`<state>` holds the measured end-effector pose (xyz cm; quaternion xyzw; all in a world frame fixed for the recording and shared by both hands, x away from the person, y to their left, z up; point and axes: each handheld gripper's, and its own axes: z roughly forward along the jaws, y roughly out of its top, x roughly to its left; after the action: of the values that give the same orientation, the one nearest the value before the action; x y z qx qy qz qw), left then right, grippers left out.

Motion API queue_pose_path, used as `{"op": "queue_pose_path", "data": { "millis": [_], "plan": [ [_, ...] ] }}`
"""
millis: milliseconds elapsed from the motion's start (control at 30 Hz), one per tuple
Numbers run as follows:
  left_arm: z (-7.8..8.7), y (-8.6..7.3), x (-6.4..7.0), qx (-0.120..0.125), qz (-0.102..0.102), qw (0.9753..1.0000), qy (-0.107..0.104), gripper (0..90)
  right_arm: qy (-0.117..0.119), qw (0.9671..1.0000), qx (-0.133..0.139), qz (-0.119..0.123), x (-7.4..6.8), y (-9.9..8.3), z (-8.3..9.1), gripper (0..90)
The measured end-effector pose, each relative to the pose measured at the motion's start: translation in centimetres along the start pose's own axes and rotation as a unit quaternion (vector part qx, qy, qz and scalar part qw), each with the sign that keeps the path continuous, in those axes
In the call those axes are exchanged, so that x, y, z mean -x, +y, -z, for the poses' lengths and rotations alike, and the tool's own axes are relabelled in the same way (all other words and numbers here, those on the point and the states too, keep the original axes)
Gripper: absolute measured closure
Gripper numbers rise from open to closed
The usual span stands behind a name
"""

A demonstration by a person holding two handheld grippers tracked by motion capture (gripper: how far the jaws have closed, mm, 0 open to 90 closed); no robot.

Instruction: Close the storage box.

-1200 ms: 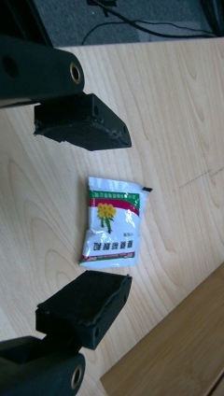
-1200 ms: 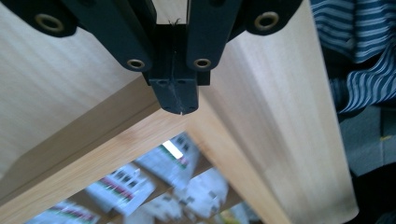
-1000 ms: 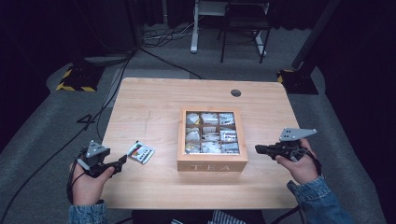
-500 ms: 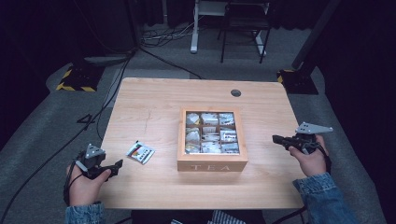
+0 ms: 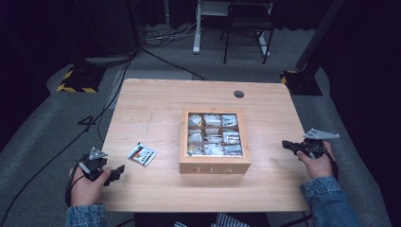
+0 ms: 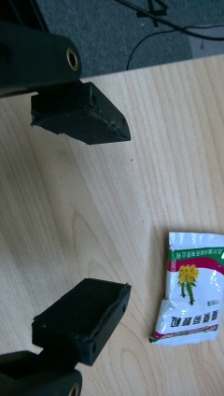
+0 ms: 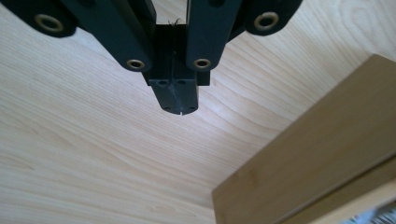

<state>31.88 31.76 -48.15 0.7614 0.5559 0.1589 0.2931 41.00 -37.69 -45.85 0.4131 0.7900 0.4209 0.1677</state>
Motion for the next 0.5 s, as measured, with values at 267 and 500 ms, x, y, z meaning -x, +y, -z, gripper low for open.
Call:
{"op": "queue_pose_path", "data": {
  "millis": [267, 500],
  "plan": [
    [-0.6, -0.2, -0.2, -0.023, -0.009, 0.9997, 0.004, 22.9, -0.025, 0.9995, -0.02, 0.002, 0.9, -1.4, -0.8, 90.0],
    [-0.9, -0.3, -0.2, -0.024, -0.02, 0.9995, 0.006, 21.4, -0.034, 0.999, -0.029, -0.008, 1.3, -2.1, -1.0, 90.0]
  ]
}}
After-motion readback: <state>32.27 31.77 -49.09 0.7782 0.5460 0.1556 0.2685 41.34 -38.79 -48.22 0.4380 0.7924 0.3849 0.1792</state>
